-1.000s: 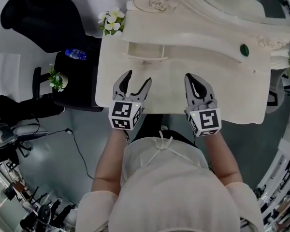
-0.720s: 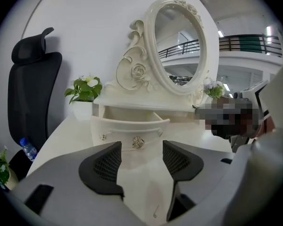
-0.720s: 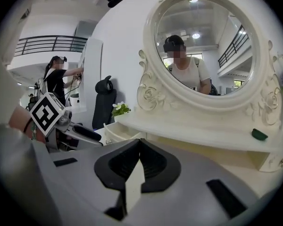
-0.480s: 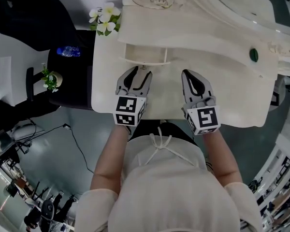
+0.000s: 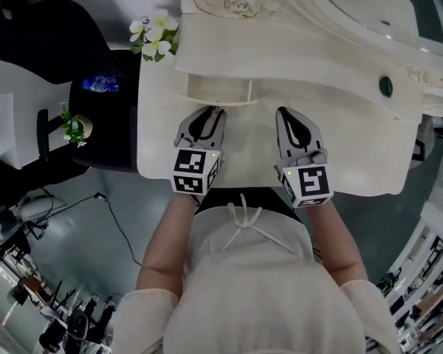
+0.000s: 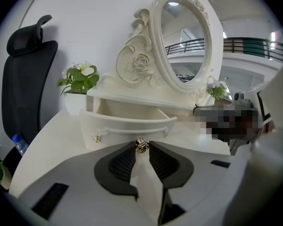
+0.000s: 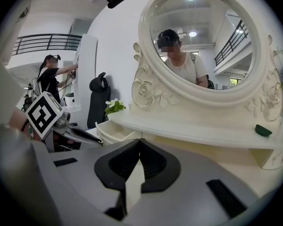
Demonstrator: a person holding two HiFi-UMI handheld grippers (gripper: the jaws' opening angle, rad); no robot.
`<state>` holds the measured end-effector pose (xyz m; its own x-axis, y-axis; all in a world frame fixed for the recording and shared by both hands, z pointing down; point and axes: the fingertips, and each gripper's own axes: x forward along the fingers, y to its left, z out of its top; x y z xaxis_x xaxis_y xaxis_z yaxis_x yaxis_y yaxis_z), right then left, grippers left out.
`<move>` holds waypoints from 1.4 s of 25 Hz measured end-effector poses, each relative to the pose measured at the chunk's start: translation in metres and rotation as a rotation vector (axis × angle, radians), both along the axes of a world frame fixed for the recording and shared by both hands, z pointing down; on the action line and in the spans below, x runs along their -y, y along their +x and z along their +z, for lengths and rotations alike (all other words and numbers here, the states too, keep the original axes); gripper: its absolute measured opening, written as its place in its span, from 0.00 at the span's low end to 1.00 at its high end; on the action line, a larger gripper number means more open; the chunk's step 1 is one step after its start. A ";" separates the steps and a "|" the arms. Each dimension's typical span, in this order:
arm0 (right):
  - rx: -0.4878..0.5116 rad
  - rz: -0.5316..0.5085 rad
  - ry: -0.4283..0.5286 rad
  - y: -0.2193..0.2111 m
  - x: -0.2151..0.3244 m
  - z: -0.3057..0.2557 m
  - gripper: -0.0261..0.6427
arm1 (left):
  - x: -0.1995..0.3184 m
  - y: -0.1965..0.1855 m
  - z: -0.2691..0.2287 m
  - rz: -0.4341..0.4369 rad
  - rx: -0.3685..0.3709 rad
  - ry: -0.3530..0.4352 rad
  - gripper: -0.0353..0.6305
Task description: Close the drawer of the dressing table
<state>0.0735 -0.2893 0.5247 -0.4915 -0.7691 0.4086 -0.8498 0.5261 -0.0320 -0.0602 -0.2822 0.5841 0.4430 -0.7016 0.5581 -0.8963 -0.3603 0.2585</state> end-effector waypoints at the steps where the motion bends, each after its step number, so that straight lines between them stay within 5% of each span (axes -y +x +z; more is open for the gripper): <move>1: -0.001 0.007 0.001 0.001 0.001 -0.001 0.05 | 0.001 0.002 0.000 0.005 0.000 -0.006 0.21; 35: -0.002 -0.052 0.007 -0.001 0.043 -0.008 0.05 | 0.066 0.004 -0.001 -0.050 0.001 -0.014 0.21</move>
